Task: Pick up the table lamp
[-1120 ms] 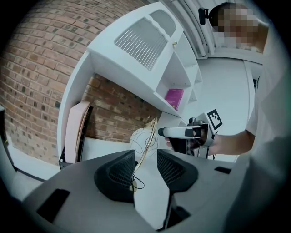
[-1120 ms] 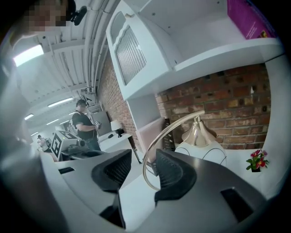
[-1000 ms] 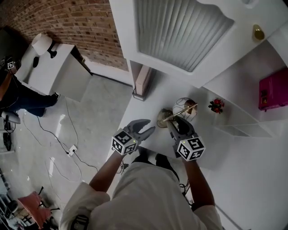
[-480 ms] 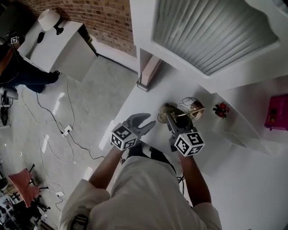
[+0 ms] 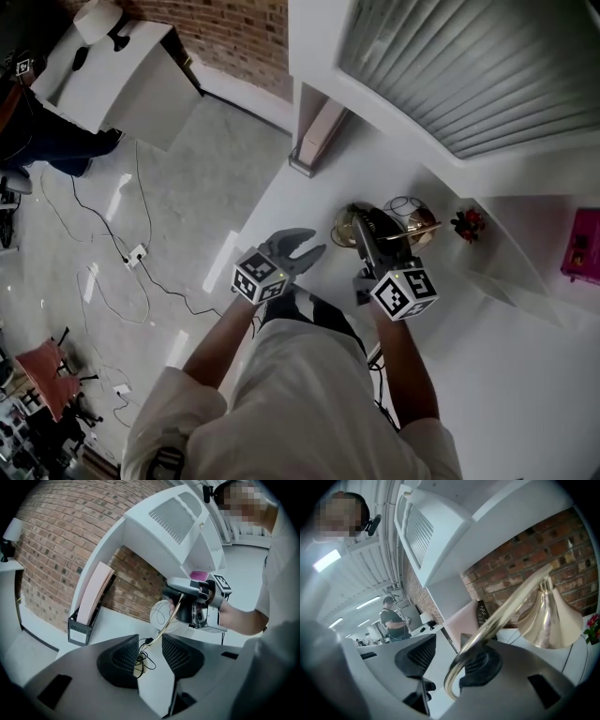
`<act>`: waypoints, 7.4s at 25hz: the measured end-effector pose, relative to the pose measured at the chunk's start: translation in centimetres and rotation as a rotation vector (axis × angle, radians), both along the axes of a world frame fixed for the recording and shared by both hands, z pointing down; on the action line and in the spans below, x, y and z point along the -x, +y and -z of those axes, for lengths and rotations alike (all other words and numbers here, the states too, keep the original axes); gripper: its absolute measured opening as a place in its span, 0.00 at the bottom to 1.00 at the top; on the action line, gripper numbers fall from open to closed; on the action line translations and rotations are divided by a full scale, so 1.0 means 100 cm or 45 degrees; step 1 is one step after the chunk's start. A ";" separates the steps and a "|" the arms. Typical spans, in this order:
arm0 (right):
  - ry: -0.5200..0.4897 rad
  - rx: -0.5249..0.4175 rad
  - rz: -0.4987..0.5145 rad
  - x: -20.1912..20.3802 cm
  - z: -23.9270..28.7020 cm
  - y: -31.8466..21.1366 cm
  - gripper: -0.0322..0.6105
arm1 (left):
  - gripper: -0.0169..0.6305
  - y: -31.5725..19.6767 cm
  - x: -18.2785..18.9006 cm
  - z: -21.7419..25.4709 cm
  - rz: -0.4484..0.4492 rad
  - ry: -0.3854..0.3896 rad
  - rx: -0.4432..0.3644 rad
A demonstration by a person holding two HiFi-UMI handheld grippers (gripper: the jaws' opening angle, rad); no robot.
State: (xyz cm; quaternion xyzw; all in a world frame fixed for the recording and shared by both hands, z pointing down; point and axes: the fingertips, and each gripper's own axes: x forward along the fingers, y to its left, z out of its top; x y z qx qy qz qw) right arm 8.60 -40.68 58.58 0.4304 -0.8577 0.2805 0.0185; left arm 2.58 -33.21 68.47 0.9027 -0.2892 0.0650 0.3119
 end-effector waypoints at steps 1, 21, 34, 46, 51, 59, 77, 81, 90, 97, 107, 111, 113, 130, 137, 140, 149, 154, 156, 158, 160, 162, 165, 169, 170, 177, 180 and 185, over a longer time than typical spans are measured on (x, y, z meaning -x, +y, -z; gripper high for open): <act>-0.011 0.001 -0.006 0.001 0.001 -0.001 0.32 | 0.28 0.001 0.000 -0.003 -0.007 -0.001 0.005; -0.181 0.124 -0.178 -0.010 0.008 -0.013 0.05 | 0.28 0.001 0.003 -0.045 -0.084 0.022 0.117; -0.218 0.124 -0.132 -0.025 0.014 -0.011 0.07 | 0.38 -0.001 -0.004 -0.072 -0.121 0.156 0.304; -0.277 0.111 -0.071 -0.028 0.034 0.003 0.07 | 0.50 0.005 -0.013 -0.113 -0.060 0.391 0.573; -0.311 0.118 -0.031 -0.016 0.053 0.021 0.07 | 0.53 0.020 -0.010 -0.144 -0.009 0.413 0.699; -0.270 0.107 0.013 -0.014 0.077 0.042 0.07 | 0.56 0.029 -0.031 -0.181 0.089 0.612 0.918; -0.131 -0.009 0.126 -0.006 0.127 0.083 0.07 | 0.38 0.045 -0.080 -0.127 -0.102 0.977 0.956; -0.122 -0.039 0.115 -0.007 0.138 0.089 0.07 | 0.35 0.051 -0.076 -0.118 -0.132 0.938 0.944; -0.120 -0.108 0.099 -0.007 0.167 0.104 0.07 | 0.29 0.073 -0.070 -0.097 -0.181 0.793 0.897; -0.097 -0.161 0.114 -0.013 0.184 0.145 0.07 | 0.26 0.111 -0.085 -0.085 -0.172 0.789 0.924; -0.070 -0.180 0.101 -0.019 0.186 0.157 0.07 | 0.24 0.113 -0.088 -0.085 -0.139 0.847 0.987; -0.078 -0.194 0.111 -0.023 0.189 0.168 0.07 | 0.24 0.122 -0.091 -0.082 -0.145 0.845 0.995; -0.079 -0.202 0.127 -0.025 0.192 0.175 0.07 | 0.24 0.127 -0.093 -0.078 -0.141 0.845 0.986; -0.108 -0.229 0.341 -0.060 0.208 0.276 0.07 | 0.24 0.218 -0.127 -0.064 0.013 0.896 0.922; -0.123 -0.225 0.413 -0.075 0.204 0.329 0.07 | 0.24 0.265 -0.134 -0.067 0.090 0.901 0.890; -0.120 -0.218 0.452 -0.077 0.202 0.353 0.07 | 0.23 0.289 -0.136 -0.069 0.126 0.911 0.882; -0.135 -0.220 0.521 -0.079 0.203 0.407 0.07 | 0.23 0.341 -0.138 -0.069 0.202 0.922 0.867; -0.130 -0.202 0.529 -0.080 0.202 0.421 0.07 | 0.23 0.357 -0.134 -0.068 0.221 0.922 0.859; -0.139 -0.211 0.532 -0.079 0.203 0.425 0.07 | 0.23 0.360 -0.131 -0.068 0.219 0.918 0.859; -0.148 -0.223 0.532 -0.075 0.206 0.427 0.07 | 0.23 0.361 -0.128 -0.065 0.218 0.919 0.860; -0.147 -0.234 0.531 -0.071 0.209 0.428 0.07 | 0.23 0.358 -0.124 -0.063 0.210 0.922 0.848; -0.147 -0.246 0.529 -0.068 0.211 0.427 0.07 | 0.23 0.354 -0.122 -0.060 0.185 0.923 0.824; -0.152 -0.265 0.522 -0.064 0.215 0.424 0.07 | 0.23 0.348 -0.117 -0.056 0.161 0.920 0.827; -0.145 -0.276 0.511 -0.047 0.220 0.418 0.07 | 0.23 0.339 -0.101 -0.053 0.158 0.911 0.852; -0.141 -0.275 0.509 -0.043 0.221 0.417 0.07 | 0.23 0.338 -0.097 -0.052 0.152 0.911 0.853; -0.126 -0.278 0.483 -0.023 0.226 0.409 0.07 | 0.23 0.328 -0.084 -0.047 0.109 0.912 0.864; -0.116 -0.287 0.476 -0.019 0.228 0.407 0.07 | 0.23 0.324 -0.082 -0.045 0.101 0.919 0.860; -0.109 -0.283 0.466 -0.017 0.230 0.405 0.07 | 0.23 0.321 -0.081 -0.044 0.082 0.913 0.859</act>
